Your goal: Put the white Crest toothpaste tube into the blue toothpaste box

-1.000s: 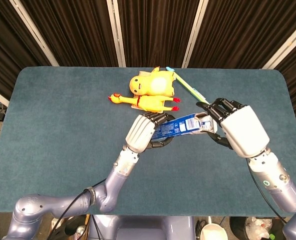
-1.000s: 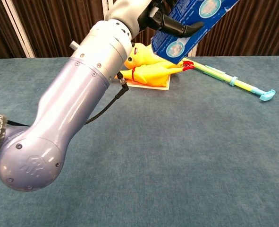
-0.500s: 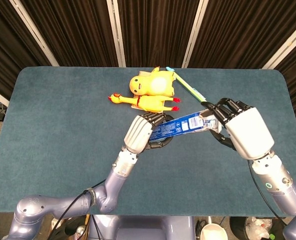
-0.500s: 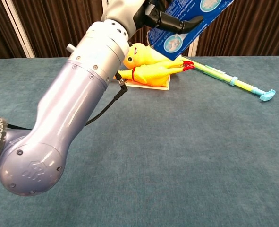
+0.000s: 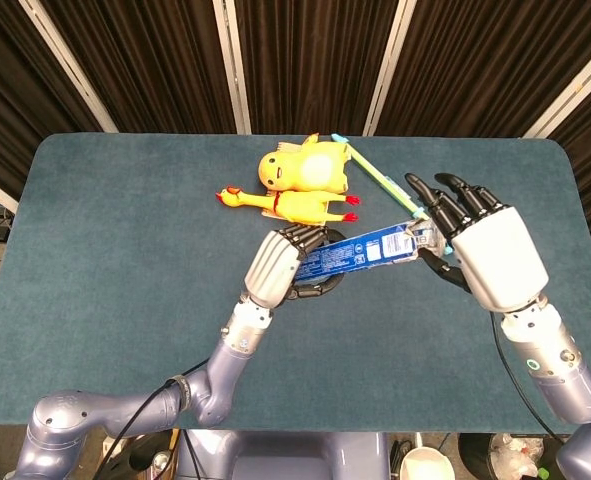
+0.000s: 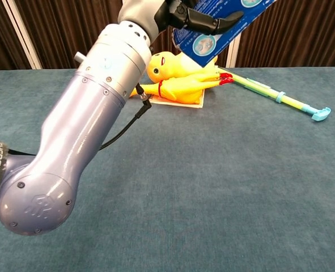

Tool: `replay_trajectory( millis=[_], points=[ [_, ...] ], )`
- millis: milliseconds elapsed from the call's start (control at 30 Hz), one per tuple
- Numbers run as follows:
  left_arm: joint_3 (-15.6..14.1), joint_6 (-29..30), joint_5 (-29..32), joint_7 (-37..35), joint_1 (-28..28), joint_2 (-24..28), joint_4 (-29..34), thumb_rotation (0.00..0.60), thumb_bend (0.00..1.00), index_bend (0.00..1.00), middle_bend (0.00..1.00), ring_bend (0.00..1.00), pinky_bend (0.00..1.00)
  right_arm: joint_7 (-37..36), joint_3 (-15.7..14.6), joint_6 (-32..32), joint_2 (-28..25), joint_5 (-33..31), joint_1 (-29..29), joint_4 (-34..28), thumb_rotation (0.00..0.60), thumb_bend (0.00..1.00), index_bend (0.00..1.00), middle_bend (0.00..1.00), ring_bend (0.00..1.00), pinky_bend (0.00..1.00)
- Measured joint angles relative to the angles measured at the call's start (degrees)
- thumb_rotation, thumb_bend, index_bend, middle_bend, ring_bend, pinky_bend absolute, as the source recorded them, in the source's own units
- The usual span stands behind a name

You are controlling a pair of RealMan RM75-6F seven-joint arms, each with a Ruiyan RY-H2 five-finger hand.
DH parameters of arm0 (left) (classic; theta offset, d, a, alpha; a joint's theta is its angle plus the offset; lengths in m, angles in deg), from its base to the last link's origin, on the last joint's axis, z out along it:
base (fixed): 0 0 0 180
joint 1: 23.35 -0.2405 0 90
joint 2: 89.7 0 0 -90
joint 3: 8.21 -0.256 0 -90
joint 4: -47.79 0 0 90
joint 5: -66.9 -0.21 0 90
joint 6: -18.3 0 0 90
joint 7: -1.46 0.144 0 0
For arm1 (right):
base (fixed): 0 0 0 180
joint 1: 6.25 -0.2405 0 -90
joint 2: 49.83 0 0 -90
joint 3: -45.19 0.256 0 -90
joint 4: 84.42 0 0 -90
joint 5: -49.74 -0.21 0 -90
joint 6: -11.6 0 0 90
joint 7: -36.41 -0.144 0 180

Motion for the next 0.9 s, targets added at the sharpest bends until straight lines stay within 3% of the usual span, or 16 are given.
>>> replay_trajectory(
  millis=[367, 900],
  points=[
    [0.03, 3.22, -2.30, -4.28, 0.16, -0.06, -1.65, 0.600, 0.44, 0.35, 0.54, 0.51, 0.54, 3.62, -0.29, -2.31, 1.51, 1.25, 0.87, 1.01, 0.600, 0.31, 0.00, 0.34, 0.20, 0.39],
    [0.47, 6.56, -3.62, -7.74, 0.07, 0.47, -2.29, 0.600, 0.44, 0.35, 0.53, 0.51, 0.54, 2.41, 0.11, -4.80, 3.70, 1.43, 1.39, 4.16, 0.600, 0.31, 0.00, 0.34, 0.20, 0.39]
  ],
)
